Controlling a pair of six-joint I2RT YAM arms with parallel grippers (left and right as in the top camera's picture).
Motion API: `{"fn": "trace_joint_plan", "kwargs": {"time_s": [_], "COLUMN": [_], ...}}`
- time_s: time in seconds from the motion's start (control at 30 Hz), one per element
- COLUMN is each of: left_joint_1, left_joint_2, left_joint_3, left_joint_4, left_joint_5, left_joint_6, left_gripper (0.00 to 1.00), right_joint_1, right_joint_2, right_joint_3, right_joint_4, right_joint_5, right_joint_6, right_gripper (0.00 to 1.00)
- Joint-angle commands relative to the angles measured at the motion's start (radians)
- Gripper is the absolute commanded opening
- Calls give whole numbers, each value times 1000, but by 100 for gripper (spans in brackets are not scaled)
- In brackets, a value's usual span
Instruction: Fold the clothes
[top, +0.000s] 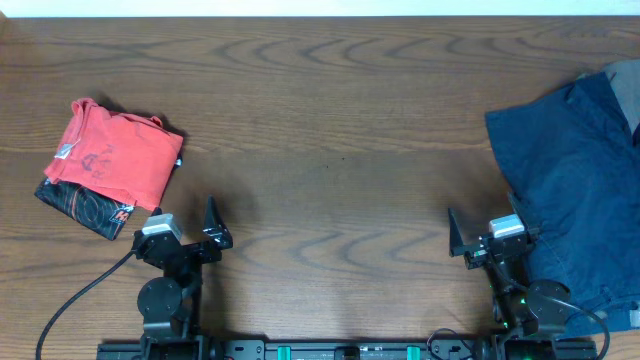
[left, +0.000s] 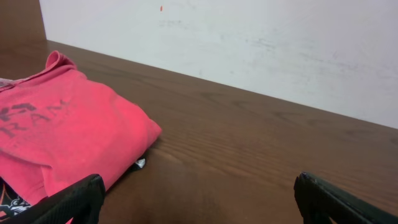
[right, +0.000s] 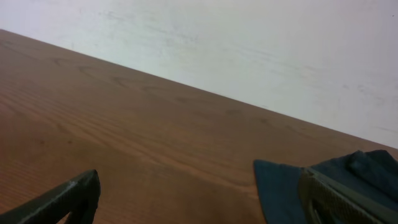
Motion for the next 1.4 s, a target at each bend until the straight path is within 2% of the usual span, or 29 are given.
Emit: {"fn": "trace_joint_plan", "kwargs": {"time_s": [0.0, 1.23, 1.37], "left_joint_1": [-3, -3, -3], "left_joint_2": [-7, -7, -7], "left_joint_3": [-30, -30, -30], "left_joint_4": [-19, -18, -19], "left_joint_5": [-8, -8, -8], "left_joint_6": [6, 6, 6], "left_gripper": [98, 98, 98], "right_joint_1": [10, 10, 10], "right_joint_2": [-5, -5, -5], "right_joint_3": [-1, -1, -1], "right_joint_4": [-5, -5, -5], "right_joint_5": [-5, 0, 60], "right_joint_6": [-10, -9, 58], "right_gripper": [99, 99, 99]}}
